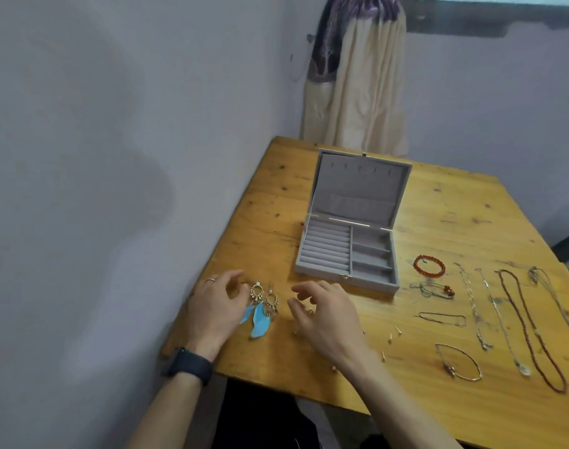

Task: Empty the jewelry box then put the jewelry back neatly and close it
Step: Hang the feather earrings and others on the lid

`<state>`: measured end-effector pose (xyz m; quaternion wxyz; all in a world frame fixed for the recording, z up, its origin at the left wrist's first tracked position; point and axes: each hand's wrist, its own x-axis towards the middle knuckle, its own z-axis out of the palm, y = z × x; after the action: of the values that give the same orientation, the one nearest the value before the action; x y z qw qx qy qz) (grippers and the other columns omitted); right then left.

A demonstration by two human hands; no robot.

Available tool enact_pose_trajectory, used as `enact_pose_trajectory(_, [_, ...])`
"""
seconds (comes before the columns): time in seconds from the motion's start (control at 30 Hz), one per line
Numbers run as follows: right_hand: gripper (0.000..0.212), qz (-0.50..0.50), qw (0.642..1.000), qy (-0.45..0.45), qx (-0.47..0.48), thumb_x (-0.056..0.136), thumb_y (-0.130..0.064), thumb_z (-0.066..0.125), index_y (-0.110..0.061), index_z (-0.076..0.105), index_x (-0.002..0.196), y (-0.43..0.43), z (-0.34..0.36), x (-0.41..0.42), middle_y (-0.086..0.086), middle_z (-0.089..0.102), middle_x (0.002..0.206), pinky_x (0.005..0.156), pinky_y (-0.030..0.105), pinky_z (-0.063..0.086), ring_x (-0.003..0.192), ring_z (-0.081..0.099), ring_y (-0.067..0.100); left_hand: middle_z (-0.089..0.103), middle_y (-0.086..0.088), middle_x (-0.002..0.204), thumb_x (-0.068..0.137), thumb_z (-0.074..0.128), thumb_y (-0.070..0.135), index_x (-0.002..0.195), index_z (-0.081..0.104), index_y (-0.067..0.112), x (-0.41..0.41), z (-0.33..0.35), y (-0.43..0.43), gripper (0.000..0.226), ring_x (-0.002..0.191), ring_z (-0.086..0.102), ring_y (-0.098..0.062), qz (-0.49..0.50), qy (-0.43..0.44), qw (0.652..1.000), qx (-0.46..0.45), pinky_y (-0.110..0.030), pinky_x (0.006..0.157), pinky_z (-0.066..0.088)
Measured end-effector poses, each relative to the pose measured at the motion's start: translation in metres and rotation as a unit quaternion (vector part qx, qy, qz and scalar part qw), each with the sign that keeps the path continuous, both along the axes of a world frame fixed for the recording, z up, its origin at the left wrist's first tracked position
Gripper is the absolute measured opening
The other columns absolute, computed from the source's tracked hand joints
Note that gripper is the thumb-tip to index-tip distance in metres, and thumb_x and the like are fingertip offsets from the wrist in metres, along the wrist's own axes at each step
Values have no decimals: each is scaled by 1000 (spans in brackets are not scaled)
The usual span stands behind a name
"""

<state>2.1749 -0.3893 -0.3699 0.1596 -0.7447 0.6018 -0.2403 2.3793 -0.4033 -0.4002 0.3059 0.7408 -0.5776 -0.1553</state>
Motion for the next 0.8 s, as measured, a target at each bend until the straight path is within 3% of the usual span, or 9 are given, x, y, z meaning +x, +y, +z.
enact_pose_trajectory(0.23, [36, -27, 997, 59, 33, 96, -48, 51, -28, 64, 124, -38, -8, 40, -7, 67, 112, 87, 34, 50, 110, 55, 18, 64, 9, 113, 87, 61, 55, 116, 70, 43, -3, 6, -23, 33, 109, 56, -17, -22, -60, 998, 28, -33, 94, 47])
enact_pose_trajectory(0.57, [25, -26, 997, 63, 24, 99, -37, 51, -24, 71, 106, -47, -14, 53, -4, 63, 100, 77, 32, 53, 95, 59, 18, 57, 16, 114, 92, 55, 56, 103, 70, 45, -8, 5, -29, 21, 110, 50, -11, -63, -100, 992, 52, -31, 89, 42])
enact_pose_trajectory(0.63, [23, -24, 998, 56, 30, 98, -36, 52, -24, 71, 104, -46, -14, 53, -4, 65, 99, 77, 32, 51, 94, 60, 18, 62, 21, 105, 90, 58, 52, 95, 69, 43, -5, 4, -31, 15, 104, 55, -8, -70, -51, 995, 51, -34, 89, 47])
enact_pose_trajectory(0.7, [19, -22, 999, 12, 35, 96, -37, 55, -26, 70, 100, -45, -12, 49, -7, 67, 95, 75, 30, 50, 89, 62, 13, 66, 22, 95, 91, 61, 45, 91, 68, 39, -1, 6, -33, 9, 96, 60, -3, -73, 50, 995, 49, -34, 86, 53])
enact_pose_trajectory(0.8, [10, -27, 986, -156, 58, 95, -35, 63, -28, 69, 93, -43, -6, 40, -15, 69, 84, 69, 17, 50, 81, 62, -1, 72, 15, 92, 95, 62, 33, 97, 64, 31, 0, 20, -35, 4, 96, 64, 0, -73, 218, 972, 45, -26, 85, 54])
